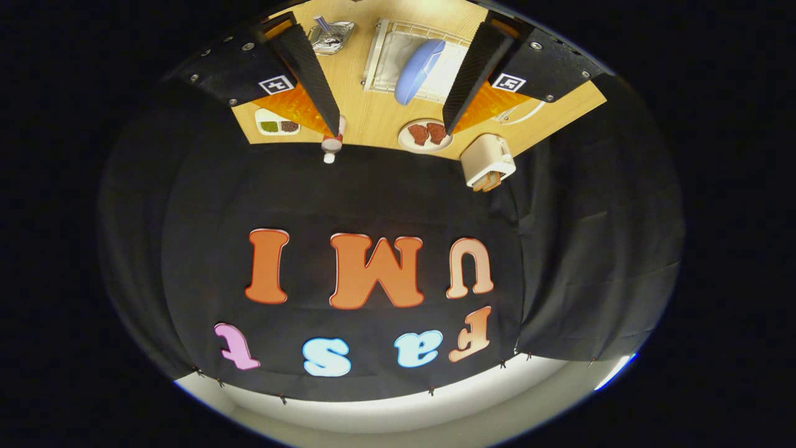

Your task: Take the plate from the dish rack, then take the spoon from the basket and place it into the plate.

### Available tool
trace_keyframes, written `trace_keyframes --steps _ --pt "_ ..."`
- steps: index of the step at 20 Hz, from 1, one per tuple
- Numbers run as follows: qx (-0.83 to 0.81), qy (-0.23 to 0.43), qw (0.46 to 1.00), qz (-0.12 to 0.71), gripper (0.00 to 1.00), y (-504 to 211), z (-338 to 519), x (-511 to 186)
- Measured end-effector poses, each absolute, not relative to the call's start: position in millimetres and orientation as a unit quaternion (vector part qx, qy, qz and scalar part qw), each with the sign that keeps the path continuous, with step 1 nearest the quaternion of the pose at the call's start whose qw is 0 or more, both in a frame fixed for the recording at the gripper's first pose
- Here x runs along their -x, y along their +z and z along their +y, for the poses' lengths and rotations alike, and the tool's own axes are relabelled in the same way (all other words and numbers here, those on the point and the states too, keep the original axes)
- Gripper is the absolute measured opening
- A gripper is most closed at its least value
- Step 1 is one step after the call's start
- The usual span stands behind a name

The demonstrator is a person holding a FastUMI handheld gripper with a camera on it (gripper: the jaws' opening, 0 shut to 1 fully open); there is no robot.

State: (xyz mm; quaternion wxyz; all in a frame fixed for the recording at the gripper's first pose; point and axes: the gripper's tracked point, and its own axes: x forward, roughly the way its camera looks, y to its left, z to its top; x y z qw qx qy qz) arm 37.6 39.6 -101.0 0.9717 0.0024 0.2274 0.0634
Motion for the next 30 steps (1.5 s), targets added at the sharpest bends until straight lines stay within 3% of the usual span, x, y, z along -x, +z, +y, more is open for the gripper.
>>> trace_keyframes --steps 7,17,22,27,30 --pt "-0.022 0.084 0.925 0.371 0.99 -176.9 63.0 -56.9" --pt "0.009 0.059 0.848 0.526 0.95 -286.2 77.0 -62.5" --pt "0.022 0.044 0.819 0.572 0.76 -320.6 93.2 -56.8" --pt "0.066 -0.001 0.804 0.591 0.44 -333.2 87.8 -52.8" --pt "0.09 -0.044 0.806 0.584 0.37 -326.3 71.9 -56.1"
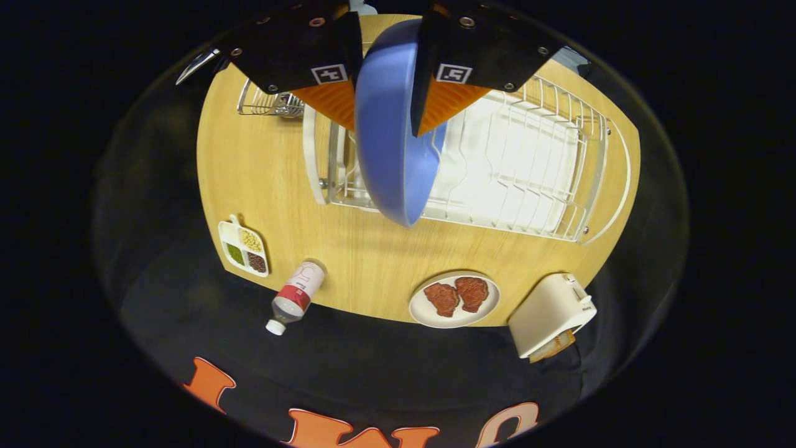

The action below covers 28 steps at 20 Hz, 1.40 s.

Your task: Take the plate from the dish rack, then take the spoon from the basket and place it into the plate.

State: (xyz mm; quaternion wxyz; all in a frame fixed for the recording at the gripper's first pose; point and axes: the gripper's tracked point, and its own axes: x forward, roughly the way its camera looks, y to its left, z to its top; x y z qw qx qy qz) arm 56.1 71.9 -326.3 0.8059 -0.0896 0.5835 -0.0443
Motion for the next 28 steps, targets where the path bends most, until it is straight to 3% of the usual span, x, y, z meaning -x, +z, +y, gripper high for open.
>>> trace_keyframes --steps 1,4,10,15,23,28 --pt "0.084 -0.052 0.809 0.579 0.32 -319.9 71.5 -57.6" --pt "0.098 -0.075 0.825 0.552 0.29 -296.8 57.2 -65.3" --pt "0.049 -0.064 0.847 0.526 0.29 -251.5 50.3 -37.3" --pt "-0.056 -0.011 0.852 0.521 0.28 -227.5 52.2 24.1" --pt "-0.182 0.04 0.82 0.541 0.29 -278.3 59.0 140.2" --pt "-0.236 0.064 0.797 0.552 0.28 -315.2 78.0 175.2"
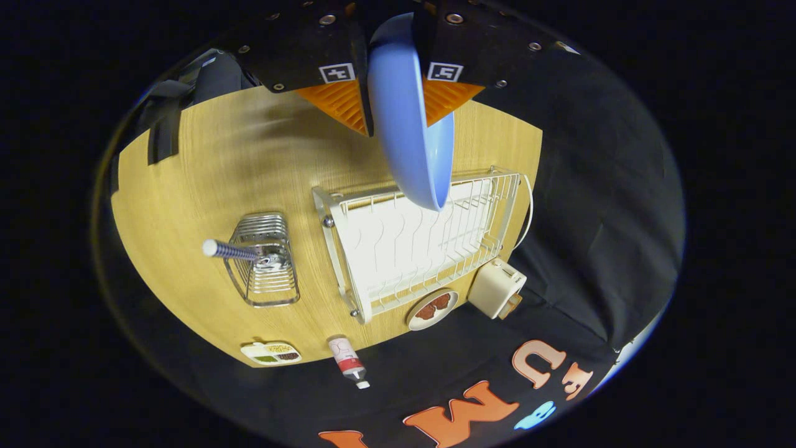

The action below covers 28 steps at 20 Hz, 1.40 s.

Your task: Take the plate from the dish rack, then take the spoon from the basket and place it into the plate.

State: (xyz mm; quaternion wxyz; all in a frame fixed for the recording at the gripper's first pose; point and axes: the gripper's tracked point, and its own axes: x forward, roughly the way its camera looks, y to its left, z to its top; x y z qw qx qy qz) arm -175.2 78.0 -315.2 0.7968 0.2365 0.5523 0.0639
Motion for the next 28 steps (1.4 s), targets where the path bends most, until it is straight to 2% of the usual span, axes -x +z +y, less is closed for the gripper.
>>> trace_keyframes --steps 5,16,18,23,28 --pt "-0.261 0.076 0.785 0.557 0.28 -347.7 91.2 184.2" --pt "-0.341 0.055 0.758 0.554 0.28 -406.6 106.0 177.7" --pt "-0.326 0.049 0.762 0.557 0.31 -411.7 105.1 176.5" --pt "-0.255 0.01 0.797 0.548 0.53 -419.1 77.7 163.1" --pt "-0.216 -0.016 0.832 0.51 0.63 -399.0 42.0 148.5"
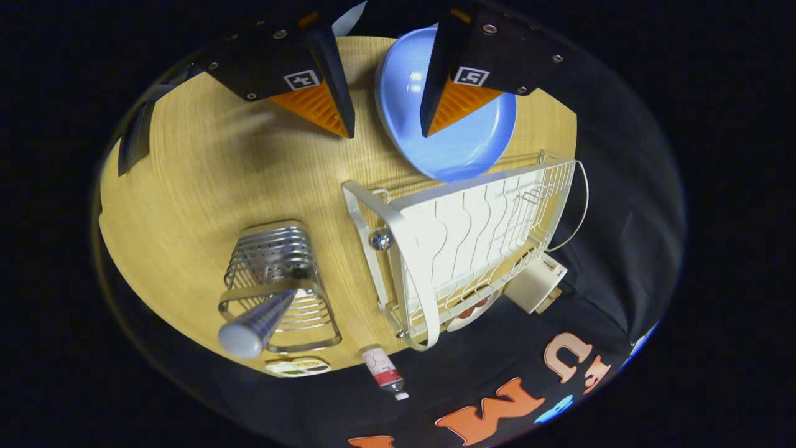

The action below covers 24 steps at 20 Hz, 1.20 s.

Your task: Take the plate from the dish rack, then take the spoon from the basket and place it into the plate.

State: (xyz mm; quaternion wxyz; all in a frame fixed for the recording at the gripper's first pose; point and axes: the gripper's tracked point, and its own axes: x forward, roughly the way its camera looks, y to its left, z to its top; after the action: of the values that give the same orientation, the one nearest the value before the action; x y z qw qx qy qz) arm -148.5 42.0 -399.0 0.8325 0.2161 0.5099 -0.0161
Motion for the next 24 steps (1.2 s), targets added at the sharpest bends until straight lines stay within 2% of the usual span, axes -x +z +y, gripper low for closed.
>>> trace_keyframes --steps 7,10,14,16,19,20,21,23,24 --pt "-0.134 -0.062 0.92 0.363 0.79 -338.4 -30.5 116.5" --pt "-0.061 -0.056 0.947 0.31 0.79 -318.2 -45.6 109.6" --pt "-0.003 -0.036 0.961 0.274 0.73 -308.4 -47.3 91.5" --pt "0.005 -0.031 0.962 0.272 0.66 -315.3 -48.8 83.0" --pt "0.0 -0.036 0.955 0.293 0.42 -330.8 -55.2 78.6" --pt "-0.006 -0.038 0.956 0.291 0.38 -330.1 -56.7 75.1" --pt "-0.012 -0.041 0.958 0.283 0.29 -326.7 -58.3 68.8" --pt "-0.017 -0.039 0.958 0.282 0.17 -325.2 -60.1 66.2" --pt "-0.016 -0.039 0.958 0.282 0.16 -324.2 -63.6 64.8"
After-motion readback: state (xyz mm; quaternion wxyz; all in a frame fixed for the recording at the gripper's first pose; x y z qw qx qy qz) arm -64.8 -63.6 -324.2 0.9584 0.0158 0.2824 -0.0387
